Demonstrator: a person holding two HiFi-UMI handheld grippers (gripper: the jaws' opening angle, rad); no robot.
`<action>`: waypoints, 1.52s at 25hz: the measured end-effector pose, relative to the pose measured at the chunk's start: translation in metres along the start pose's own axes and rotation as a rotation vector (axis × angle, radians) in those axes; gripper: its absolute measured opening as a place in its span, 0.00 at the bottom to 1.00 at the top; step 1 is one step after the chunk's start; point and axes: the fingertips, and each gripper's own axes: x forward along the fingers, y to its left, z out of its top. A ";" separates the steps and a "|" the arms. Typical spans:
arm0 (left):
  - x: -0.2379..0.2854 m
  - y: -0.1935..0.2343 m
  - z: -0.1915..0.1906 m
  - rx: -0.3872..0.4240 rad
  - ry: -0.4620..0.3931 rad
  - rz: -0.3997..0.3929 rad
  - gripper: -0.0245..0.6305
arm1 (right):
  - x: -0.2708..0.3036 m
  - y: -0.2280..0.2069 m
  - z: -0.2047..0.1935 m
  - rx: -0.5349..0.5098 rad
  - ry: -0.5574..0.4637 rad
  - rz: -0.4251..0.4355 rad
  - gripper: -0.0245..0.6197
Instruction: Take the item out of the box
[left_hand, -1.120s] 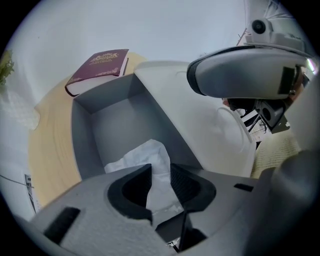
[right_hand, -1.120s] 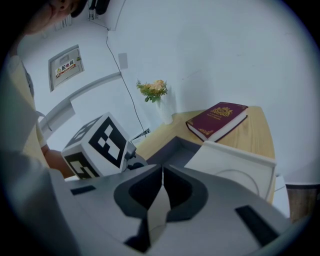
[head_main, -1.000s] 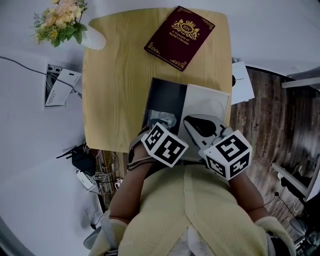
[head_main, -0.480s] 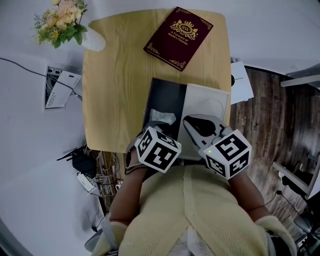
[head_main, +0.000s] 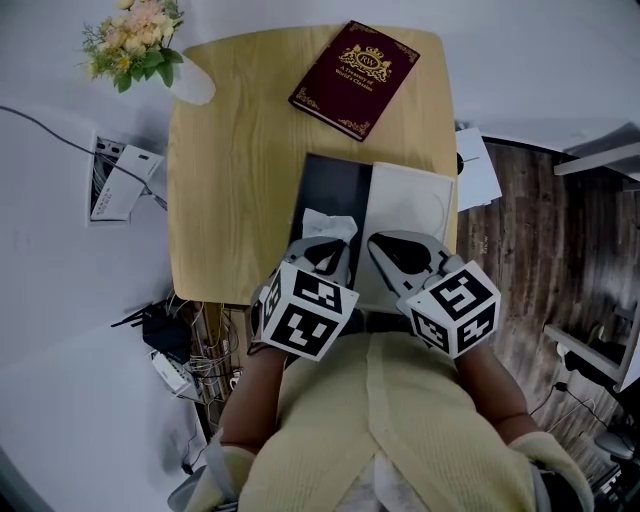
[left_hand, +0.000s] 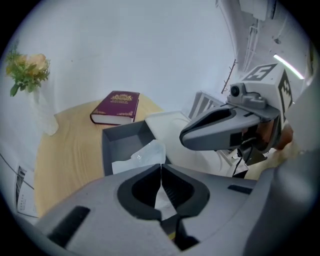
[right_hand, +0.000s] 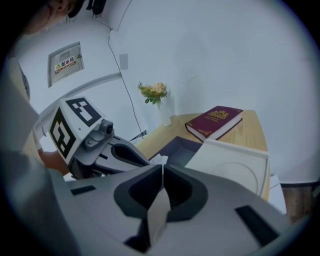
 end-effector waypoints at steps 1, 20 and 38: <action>-0.004 -0.001 0.003 0.003 -0.024 0.004 0.08 | -0.001 0.001 -0.001 0.001 -0.006 -0.006 0.09; -0.073 -0.005 0.014 -0.005 -0.355 0.076 0.08 | -0.030 0.035 -0.009 -0.007 -0.087 -0.096 0.09; -0.095 -0.020 -0.010 -0.011 -0.435 0.091 0.08 | -0.051 0.051 -0.029 0.081 -0.167 -0.195 0.09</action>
